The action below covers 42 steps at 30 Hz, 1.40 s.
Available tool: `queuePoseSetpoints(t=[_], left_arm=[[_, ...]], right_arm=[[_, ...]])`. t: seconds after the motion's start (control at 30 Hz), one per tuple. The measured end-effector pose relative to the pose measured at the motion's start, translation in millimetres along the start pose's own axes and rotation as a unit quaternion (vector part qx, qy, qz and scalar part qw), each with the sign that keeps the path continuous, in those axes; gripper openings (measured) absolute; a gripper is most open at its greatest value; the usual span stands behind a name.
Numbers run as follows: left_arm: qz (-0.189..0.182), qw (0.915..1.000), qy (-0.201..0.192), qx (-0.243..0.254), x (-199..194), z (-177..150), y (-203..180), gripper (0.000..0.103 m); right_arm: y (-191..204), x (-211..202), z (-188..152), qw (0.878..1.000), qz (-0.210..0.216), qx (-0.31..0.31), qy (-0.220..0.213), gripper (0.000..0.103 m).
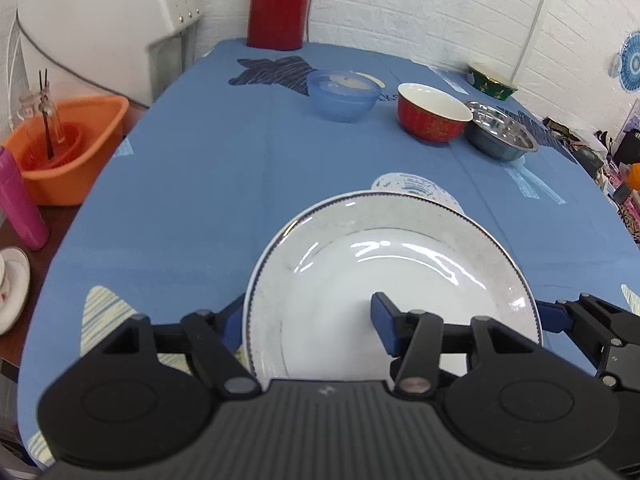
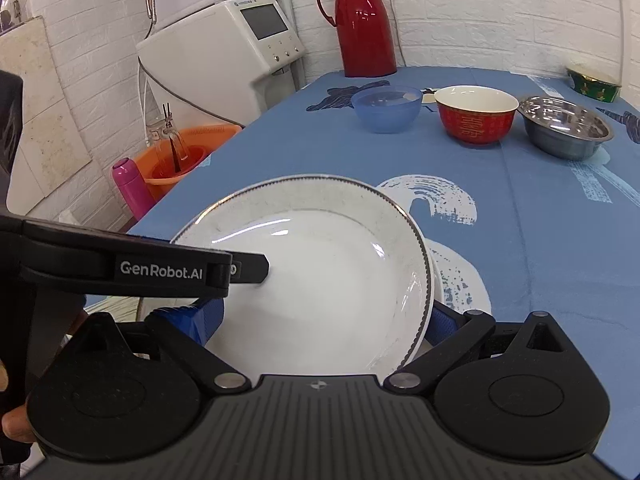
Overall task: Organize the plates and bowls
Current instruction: 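Carry the blue-rimmed plate with the left tool onto the plate stack and release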
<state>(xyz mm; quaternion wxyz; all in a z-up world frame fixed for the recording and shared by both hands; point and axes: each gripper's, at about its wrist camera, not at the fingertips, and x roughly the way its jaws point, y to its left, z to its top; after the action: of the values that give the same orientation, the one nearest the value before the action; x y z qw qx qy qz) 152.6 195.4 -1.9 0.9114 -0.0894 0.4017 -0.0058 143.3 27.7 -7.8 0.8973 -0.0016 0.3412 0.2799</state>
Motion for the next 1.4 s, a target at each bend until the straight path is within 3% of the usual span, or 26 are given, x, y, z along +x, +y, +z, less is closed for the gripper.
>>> queuePoseSetpoints(t=[0.3,0.47,0.83,0.9,1.13,1.4], left_arm=[[0.004,0.9960,-0.079,0.042,-28.8,10.2,-12.4,0.066],[-0.004,0.9965,-0.072,0.041,-25.0,11.3,-16.5,0.067],[0.004,0.9971,-0.066,0.039,-23.6,11.2,-19.6,0.067],[0.005,0.9971,-0.065,0.038,-23.1,12.1,-18.9,0.067],[0.004,0.9974,-0.064,0.032,-20.0,16.7,-26.0,0.068],[-0.007,0.9963,-0.066,0.054,-21.6,17.3,-61.2,0.072]], right_arm=[[-10.2,-5.2,1.8,1.000,-0.021,0.006,-0.015,0.087],[-19.2,-10.5,-3.5,0.999,-0.019,0.018,-0.024,0.087],[-11.0,0.6,-9.9,1.000,-0.005,0.009,0.004,0.088],[-18.9,-3.3,-10.0,1.000,0.005,0.024,-0.001,0.087],[-55.5,-25.0,-4.9,0.997,-0.030,0.066,-0.031,0.087],[-94.0,-48.6,-19.4,0.990,-0.038,0.127,-0.045,0.087]])
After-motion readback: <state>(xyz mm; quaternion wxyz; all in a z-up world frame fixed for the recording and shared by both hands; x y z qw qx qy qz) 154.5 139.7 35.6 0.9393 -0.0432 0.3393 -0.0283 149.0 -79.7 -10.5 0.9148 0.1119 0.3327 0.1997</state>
